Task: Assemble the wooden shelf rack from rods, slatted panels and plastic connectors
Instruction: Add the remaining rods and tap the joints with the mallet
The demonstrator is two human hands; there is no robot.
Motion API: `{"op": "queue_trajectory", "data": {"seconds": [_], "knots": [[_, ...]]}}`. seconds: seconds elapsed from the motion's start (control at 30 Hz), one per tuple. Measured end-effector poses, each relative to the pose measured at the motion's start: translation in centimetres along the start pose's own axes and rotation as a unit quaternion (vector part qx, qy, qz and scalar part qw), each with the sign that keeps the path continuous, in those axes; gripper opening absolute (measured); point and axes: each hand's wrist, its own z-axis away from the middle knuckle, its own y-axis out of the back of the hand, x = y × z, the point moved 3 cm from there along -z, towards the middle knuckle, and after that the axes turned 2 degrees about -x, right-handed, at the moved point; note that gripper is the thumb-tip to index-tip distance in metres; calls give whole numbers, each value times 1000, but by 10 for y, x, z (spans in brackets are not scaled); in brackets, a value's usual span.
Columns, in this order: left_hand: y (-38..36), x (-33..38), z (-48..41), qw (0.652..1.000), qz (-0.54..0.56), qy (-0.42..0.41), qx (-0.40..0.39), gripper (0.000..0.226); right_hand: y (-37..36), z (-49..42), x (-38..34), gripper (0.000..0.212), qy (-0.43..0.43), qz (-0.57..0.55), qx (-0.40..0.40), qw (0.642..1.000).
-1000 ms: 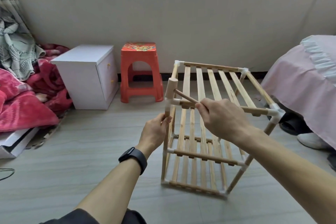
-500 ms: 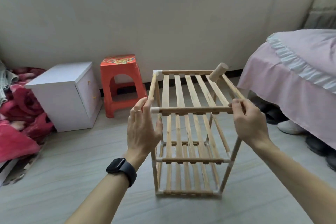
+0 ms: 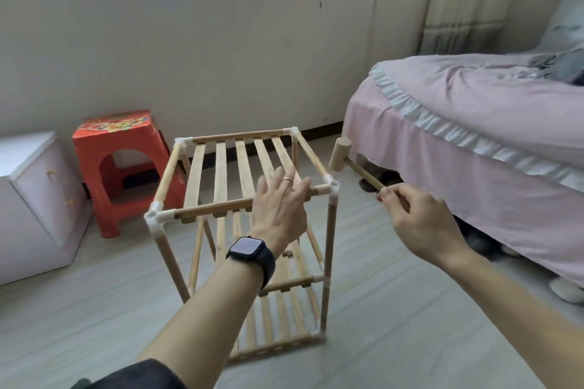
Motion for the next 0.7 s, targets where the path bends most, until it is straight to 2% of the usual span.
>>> {"op": "queue_trajectory", "data": {"seconds": [0.1, 0.23, 0.27, 0.37, 0.4, 0.5, 0.53, 0.6, 0.63, 0.7], "knots": [[-5, -3, 2, 999, 14, 24, 27, 40, 7, -3, 2, 33, 4, 42, -31, 999], [-8, -5, 2, 998, 23, 27, 45, 35, 24, -5, -4, 27, 50, -58, 105, 992], [-7, -5, 2, 998, 25, 29, 43, 35, 25, -5, -6, 29, 60, -41, 99, 992], [-8, -3, 2, 998, 18, 35, 45, 37, 11, -5, -4, 32, 48, 99, -46, 993], [-8, -3, 2, 998, 13, 38, 45, 37, 11, -5, -5, 30, 52, 98, -40, 993], [-10, -3, 1, 998, 5, 39, 47, 37, 18, -5, -8, 24, 65, 19, 60, 996], [-10, -3, 0, 998, 5, 39, 48, 37, 18, -6, -8, 27, 56, 30, 41, 997], [-10, -3, 1, 998, 9, 40, 51, 37, 11, -5, -8, 31, 26, 97, -46, 994], [-10, -2, 2, 998, 11, 40, 52, 36, 9, -4, -7, 31, 19, 100, -46, 994], [-11, -3, 2, 998, 16, 37, 52, 36, 12, -2, -6, 27, 29, 48, 29, 998]]}}
